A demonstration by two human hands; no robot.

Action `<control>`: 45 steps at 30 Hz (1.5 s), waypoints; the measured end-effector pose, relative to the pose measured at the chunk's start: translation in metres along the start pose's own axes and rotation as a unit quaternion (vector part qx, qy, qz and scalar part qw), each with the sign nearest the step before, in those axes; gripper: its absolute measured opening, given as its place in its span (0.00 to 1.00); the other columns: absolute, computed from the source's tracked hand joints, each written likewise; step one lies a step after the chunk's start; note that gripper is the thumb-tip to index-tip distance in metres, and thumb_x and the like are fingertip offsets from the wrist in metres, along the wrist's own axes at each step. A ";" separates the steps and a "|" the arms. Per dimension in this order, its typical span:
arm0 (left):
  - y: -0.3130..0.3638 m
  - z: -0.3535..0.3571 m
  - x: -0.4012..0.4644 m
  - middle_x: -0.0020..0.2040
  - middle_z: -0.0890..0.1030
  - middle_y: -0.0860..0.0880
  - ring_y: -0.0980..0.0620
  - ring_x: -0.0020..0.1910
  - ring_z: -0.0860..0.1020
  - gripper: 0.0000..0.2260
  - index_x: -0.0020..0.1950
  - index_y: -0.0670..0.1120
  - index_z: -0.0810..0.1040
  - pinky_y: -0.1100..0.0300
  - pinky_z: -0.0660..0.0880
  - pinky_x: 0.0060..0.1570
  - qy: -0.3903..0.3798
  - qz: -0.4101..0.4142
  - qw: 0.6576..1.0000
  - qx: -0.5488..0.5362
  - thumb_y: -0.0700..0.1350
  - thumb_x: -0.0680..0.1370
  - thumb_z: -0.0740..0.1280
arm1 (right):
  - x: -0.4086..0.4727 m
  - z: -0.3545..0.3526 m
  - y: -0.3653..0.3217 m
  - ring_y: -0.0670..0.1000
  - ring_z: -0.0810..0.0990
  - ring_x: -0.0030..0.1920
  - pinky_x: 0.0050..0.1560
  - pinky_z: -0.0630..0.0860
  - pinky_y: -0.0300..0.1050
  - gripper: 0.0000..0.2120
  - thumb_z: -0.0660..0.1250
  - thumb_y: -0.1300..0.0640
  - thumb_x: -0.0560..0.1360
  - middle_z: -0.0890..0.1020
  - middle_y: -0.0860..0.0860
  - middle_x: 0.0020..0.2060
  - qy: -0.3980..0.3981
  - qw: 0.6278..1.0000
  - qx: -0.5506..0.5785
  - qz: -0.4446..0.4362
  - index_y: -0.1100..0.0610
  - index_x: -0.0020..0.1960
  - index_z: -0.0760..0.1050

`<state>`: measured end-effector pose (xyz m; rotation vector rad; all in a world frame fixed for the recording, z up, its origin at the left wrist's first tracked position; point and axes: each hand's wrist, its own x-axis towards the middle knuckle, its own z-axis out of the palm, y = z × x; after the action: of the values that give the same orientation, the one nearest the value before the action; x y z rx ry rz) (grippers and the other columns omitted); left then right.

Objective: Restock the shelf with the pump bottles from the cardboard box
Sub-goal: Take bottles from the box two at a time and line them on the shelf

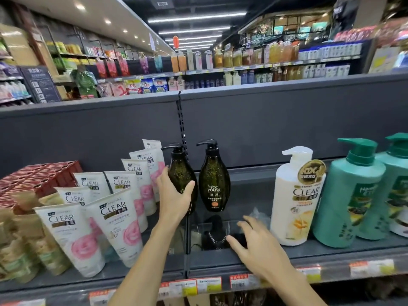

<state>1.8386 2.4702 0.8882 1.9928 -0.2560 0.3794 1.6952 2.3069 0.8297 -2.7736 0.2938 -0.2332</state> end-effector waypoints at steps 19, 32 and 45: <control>-0.034 -0.215 -0.174 0.47 0.83 0.45 0.49 0.45 0.82 0.10 0.54 0.38 0.80 0.60 0.77 0.46 0.232 0.136 0.932 0.242 0.42 0.77 0.66 | -0.043 -0.002 -0.225 0.51 0.81 0.49 0.51 0.77 0.49 0.16 0.66 0.46 0.76 0.83 0.51 0.46 -0.022 0.883 0.294 -0.366 0.58 0.54 0.80; -0.234 -0.443 -0.456 0.59 0.80 0.46 0.48 0.60 0.78 0.15 0.65 0.42 0.75 0.59 0.72 0.60 0.344 -0.412 0.803 0.259 0.45 0.79 0.64 | -0.234 0.255 -0.479 0.56 0.79 0.47 0.45 0.71 0.47 0.13 0.66 0.47 0.78 0.81 0.54 0.43 -0.342 0.768 0.105 -0.531 0.58 0.50 0.77; -0.540 -0.396 -0.524 0.64 0.72 0.47 0.46 0.65 0.70 0.15 0.63 0.46 0.72 0.51 0.69 0.65 0.199 -0.587 0.747 0.242 0.48 0.78 0.61 | -0.255 0.622 -0.538 0.57 0.76 0.62 0.60 0.74 0.52 0.19 0.64 0.46 0.79 0.78 0.55 0.59 -0.415 0.694 -0.092 -0.581 0.57 0.64 0.73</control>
<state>1.4774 3.0677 0.4028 2.0634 1.4597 0.0108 1.6647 3.0578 0.4086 -2.4362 -1.7298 0.8012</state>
